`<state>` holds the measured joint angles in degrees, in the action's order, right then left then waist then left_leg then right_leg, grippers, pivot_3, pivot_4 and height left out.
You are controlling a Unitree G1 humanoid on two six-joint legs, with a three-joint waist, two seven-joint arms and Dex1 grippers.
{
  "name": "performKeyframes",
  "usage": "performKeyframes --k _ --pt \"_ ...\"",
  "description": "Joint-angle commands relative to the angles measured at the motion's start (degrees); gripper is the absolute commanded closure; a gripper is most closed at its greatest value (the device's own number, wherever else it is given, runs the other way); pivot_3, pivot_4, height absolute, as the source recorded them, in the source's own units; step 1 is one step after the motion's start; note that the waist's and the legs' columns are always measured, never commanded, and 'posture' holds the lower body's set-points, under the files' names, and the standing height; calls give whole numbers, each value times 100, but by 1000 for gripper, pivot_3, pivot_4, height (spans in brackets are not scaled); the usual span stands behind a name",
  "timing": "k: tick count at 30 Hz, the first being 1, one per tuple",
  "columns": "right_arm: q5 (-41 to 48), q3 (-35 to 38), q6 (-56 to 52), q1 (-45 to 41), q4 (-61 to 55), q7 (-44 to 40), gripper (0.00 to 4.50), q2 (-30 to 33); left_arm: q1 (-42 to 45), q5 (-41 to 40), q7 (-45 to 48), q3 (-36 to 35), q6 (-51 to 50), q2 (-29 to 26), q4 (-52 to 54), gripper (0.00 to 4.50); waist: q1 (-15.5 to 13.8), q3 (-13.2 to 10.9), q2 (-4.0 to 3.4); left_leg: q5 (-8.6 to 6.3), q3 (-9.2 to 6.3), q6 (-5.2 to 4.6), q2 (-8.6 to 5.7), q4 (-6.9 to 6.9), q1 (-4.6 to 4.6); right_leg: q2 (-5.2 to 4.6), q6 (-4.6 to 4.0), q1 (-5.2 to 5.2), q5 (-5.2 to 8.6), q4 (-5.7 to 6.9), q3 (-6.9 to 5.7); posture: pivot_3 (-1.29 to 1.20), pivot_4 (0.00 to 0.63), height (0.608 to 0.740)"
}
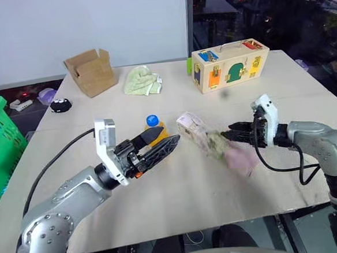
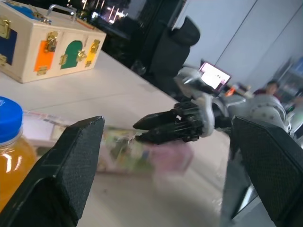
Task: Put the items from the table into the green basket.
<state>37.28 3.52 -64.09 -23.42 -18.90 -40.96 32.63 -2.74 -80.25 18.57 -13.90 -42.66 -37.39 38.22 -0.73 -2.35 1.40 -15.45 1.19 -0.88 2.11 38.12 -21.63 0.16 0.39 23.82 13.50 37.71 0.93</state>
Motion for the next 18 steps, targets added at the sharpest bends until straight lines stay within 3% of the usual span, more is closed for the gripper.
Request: performKeyframes --k 1,5,8,10,11,18 --pt "347 271 -98 60 -347 57 2045 -14 -15 -307 15 42 -136 -95 -46 0 2 -1 -1 0 0 0 0 0 0 0 0 0 0 0 0 47 0 740" --pt "-325 -248 449 193 -418 107 2045 493 -175 1 245 106 -193 -235 5 0 6 -2 -4 0 7 0 -1 6 1 -2 -16 0 9 1 5 43 0 740" --pt "-347 -427 302 90 -307 195 1237 547 -235 88 321 65 -178 -256 -18 0 5 -1 -3 0 11 0 -3 8 1 -9 -18 0 11 -2 7 39 0 740" --pt "-330 -736 48 -54 -393 216 291 508 -299 143 397 30 -190 -300 -11 0 28 -2 -3 0 12 0 -4 8 1 -8 -18 0 11 -2 9 38 0 740" --pt "-354 -899 -11 -137 -410 235 24 457 -331 166 431 16 -193 -320 -2 0 42 -2 -4 0 14 0 -3 8 3 -4 -18 0 11 -1 12 38 0 740" --pt "-1158 -2156 -88 -1102 559 666 24 -118 -514 297 575 -51 -187 -440 101 0 125 -4 -6 0 4 0 1 7 2 3 -18 0 10 4 2 63 0 740"
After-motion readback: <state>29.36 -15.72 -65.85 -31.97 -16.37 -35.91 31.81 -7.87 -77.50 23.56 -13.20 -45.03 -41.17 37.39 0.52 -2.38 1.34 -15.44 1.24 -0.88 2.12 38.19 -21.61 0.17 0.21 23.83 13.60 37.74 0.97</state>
